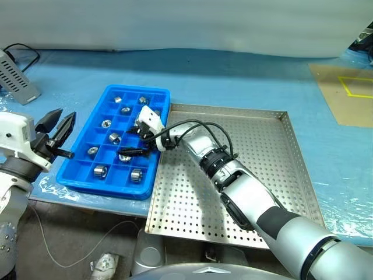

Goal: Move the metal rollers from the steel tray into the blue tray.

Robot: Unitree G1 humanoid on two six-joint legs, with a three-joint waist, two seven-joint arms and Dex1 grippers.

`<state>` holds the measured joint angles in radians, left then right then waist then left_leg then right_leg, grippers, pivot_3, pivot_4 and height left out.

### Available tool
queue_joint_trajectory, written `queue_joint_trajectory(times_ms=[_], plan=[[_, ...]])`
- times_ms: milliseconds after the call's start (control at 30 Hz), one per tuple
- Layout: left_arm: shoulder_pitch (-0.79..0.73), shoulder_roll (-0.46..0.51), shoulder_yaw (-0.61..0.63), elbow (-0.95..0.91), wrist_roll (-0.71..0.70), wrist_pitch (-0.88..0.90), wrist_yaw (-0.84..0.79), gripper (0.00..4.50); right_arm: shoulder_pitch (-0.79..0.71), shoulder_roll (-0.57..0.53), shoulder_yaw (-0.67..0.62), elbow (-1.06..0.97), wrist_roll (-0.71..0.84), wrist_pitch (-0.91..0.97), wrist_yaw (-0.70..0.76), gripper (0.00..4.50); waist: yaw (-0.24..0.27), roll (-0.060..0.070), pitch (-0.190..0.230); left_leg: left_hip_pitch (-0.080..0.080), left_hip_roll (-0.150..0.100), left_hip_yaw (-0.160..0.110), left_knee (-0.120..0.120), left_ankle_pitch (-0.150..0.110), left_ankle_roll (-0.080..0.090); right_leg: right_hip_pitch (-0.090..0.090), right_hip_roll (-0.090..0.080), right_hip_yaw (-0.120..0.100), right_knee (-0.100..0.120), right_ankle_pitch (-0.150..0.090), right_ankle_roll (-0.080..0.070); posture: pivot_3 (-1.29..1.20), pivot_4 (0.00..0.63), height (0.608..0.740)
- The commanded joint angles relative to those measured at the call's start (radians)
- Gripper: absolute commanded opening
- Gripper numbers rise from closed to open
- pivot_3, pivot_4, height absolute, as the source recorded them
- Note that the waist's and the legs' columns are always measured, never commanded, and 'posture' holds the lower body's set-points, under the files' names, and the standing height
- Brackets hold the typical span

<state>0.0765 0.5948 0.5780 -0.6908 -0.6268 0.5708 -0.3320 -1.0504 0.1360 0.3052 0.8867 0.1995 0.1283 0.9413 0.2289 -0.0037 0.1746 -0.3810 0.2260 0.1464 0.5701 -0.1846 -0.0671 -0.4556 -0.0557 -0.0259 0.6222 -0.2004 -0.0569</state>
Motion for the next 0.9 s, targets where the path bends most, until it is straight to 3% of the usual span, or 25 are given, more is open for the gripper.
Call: queue_joint_trajectory(times_ms=[33, 233, 400, 667, 900], plan=[[-0.08, -0.009, -0.111, 0.062, 0.035, -0.056, -0.033, 1.42, 0.035, -0.047, -0.069, -0.205, 0.038, 0.038, 0.013, 4.36, -0.005, 0.0, 0.0, 0.0, 0.0, 0.0, 0.001, 0.0, 0.0, 0.0, 0.0, 0.0, 0.001, 0.0, 0.0, 0.3, 0.15, 0.74], [-0.253, -0.071, -0.307, 0.264, 0.098, -0.145, -0.118, 1.42, 0.25, -0.284, -0.095, -0.534, -0.025, 0.144, -0.045, 4.36, -0.03, -0.003, -0.002, 0.001, -0.003, 0.0, 0.007, 0.002, -0.003, 0.005, -0.002, 0.001, 0.0, 0.002, 0.004, 0.15, 0.15, 0.74], [-0.47, -0.175, -0.472, 0.522, 0.163, -0.24, -0.222, 1.42, 0.412, -0.416, -0.252, -0.76, -0.012, 0.277, -0.238, 4.36, -0.094, -0.003, -0.002, 0.001, -0.003, 0.001, 0.008, 0.004, -0.005, 0.004, 0.0, 0.003, 0.002, 0.005, 0.005, -0.06, 0.15, 0.74], [-0.728, -0.352, -0.587, 0.888, 0.224, -0.375, -0.349, 1.42, 0.499, -0.415, -0.415, -0.922, -0.025, 0.338, -0.522, 4.36, -0.209, -0.003, -0.002, 0.001, -0.003, 0.003, 0.007, 0.004, -0.005, 0.004, 0.003, 0.008, 0.001, 0.008, 0.007, -0.28, 0.15, 0.74], [-0.775, -0.39, -0.602, 0.95, 0.244, -0.402, -0.407, 1.42, 0.537, -0.417, -0.405, -0.989, -0.019, 0.362, -0.575, 4.36, -0.246, -0.003, -0.002, 0.002, -0.003, 0.004, 0.007, 0.004, -0.004, 0.005, 0.004, 0.01, 0.001, 0.008, 0.006, -0.32, 0.15, 0.74]])
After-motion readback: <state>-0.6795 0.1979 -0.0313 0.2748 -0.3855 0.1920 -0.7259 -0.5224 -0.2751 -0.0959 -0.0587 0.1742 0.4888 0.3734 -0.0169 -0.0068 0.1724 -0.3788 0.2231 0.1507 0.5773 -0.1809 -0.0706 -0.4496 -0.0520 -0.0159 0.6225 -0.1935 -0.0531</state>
